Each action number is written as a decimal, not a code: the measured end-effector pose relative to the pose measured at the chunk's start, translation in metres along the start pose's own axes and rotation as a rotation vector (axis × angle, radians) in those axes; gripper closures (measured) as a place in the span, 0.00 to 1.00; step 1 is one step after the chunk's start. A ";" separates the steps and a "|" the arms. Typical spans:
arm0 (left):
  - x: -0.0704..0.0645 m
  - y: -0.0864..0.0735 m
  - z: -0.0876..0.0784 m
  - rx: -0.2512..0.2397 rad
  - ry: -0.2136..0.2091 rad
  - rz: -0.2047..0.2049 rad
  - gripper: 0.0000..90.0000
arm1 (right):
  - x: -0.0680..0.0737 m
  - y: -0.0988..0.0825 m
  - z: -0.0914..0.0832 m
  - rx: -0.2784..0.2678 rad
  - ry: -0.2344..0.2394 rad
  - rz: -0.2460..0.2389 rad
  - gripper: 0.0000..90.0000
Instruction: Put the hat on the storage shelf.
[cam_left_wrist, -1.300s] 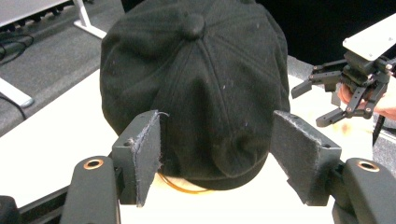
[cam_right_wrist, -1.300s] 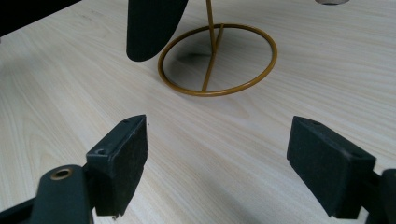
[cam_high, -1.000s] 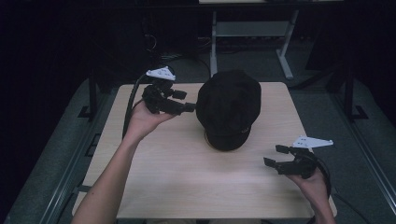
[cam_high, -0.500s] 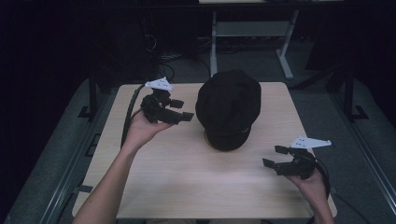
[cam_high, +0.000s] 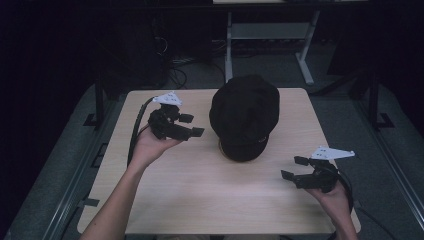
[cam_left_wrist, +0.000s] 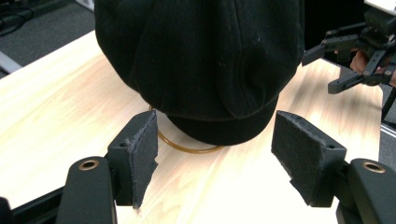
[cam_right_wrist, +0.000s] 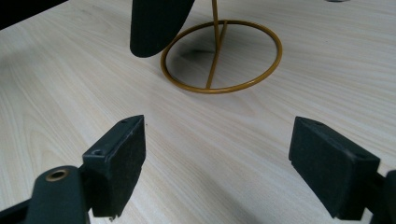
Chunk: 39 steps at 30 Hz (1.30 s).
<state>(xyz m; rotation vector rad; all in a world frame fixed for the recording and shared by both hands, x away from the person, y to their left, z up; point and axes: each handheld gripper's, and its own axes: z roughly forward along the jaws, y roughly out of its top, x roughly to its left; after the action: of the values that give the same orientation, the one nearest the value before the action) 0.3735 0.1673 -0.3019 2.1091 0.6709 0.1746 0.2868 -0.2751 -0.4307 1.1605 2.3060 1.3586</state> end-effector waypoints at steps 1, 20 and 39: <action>0.000 -0.001 0.000 -0.002 0.000 -0.005 0.34 | 0.000 0.000 0.000 -0.001 0.000 0.000 0.20; -0.002 -0.029 -0.011 -0.007 0.031 -0.025 0.33 | 0.002 0.000 0.001 0.002 -0.003 -0.006 0.20; -0.006 -0.056 -0.018 -0.009 0.063 -0.034 0.33 | 0.004 0.001 0.002 0.006 -0.006 -0.013 0.20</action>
<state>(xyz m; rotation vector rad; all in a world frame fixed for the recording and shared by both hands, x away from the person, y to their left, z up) 0.3396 0.2034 -0.3351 2.0897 0.7419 0.2252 0.2856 -0.2705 -0.4305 1.1479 2.3106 1.3430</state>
